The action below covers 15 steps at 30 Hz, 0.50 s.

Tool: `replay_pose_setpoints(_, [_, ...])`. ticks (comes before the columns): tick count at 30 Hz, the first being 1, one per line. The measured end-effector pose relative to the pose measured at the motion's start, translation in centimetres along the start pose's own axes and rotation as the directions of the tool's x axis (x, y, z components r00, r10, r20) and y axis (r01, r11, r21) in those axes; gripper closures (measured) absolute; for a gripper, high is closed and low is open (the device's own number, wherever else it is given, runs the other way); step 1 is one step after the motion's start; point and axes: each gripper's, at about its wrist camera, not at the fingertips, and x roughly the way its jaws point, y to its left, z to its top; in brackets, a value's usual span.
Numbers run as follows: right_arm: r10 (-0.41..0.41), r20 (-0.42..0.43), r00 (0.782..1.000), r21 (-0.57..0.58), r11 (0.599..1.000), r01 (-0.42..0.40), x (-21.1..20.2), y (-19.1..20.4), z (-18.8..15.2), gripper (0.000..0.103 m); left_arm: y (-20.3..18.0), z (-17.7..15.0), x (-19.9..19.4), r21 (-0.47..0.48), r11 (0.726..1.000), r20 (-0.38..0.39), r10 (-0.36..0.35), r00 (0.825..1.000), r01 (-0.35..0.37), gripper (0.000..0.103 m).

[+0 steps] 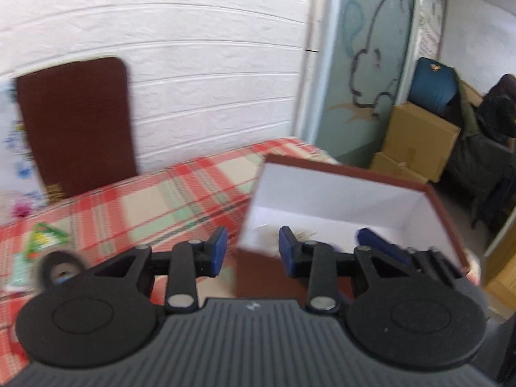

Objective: Organize objects
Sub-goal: 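Carry the cotton swab bag into the brown box and release it, then grasp the red tape roll with the left gripper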

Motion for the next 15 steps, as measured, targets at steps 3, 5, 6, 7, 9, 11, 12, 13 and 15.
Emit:
replay_pose_setpoints(3, [0.079, -0.031, 0.996, -0.044, 0.996, -0.081, -1.3, 2.4, -0.7, 0.039, 3.3, -2.7, -1.9, -0.043, 0.994, -0.037, 0.102, 0.994, -0.103, 0.065])
replay_pose_setpoints(5, [0.141, -0.099, 0.985, -0.060, 0.987, -0.147, -1.3, 4.2, -1.6, 0.039, 5.8, -4.7, -2.6, -0.077, 0.981, -0.091, 0.173, 0.981, -0.181, 0.065])
replay_pose_setpoints(6, [0.167, -0.137, 0.976, -0.057, 0.983, -0.176, -0.9, 4.7, -2.0, 0.039, 7.2, -5.8, -3.0, -0.098, 0.973, -0.115, 0.198, 0.973, -0.209, 0.065])
replay_pose_setpoints(7, [0.197, -0.179, 0.964, -0.047, 0.977, -0.208, -1.1, 6.1, -2.6, 0.039, 8.6, -6.9, -3.5, -0.123, 0.964, -0.135, 0.219, 0.966, -0.236, 0.065])
replay_pose_setpoints(9, [0.253, -0.247, 0.936, -0.026, 0.963, -0.267, 0.0, 6.9, -3.2, 0.039, 11.4, -9.0, -4.6, -0.163, 0.939, -0.167, 0.276, 0.946, -0.303, 0.065])
replay_pose_setpoints(11, [0.290, -0.296, 0.910, -0.029, 0.950, -0.311, 0.1, 8.7, -3.7, 0.039, 13.9, -10.9, -5.5, -0.180, 0.900, -0.198, 0.363, 0.911, -0.398, 0.065])
replay_pose_setpoints(12, [0.298, -0.314, 0.902, -0.040, 0.945, -0.326, 0.2, 9.5, -4.0, 0.039, 15.2, -11.8, -5.9, -0.188, 0.877, -0.219, 0.402, 0.889, -0.443, 0.065])
replay_pose_setpoints(13, [0.307, -0.330, 0.893, -0.053, 0.938, -0.342, 0.2, 10.5, -4.3, 0.039, 16.5, -12.6, -6.3, -0.196, 0.853, -0.237, 0.438, 0.867, -0.485, 0.065])
replay_pose_setpoints(15, [0.323, -0.358, 0.876, -0.074, 0.925, -0.372, 0.2, 12.5, -5.2, 0.039, 18.9, -13.9, -6.9, -0.207, 0.802, -0.266, 0.505, 0.821, -0.560, 0.065])
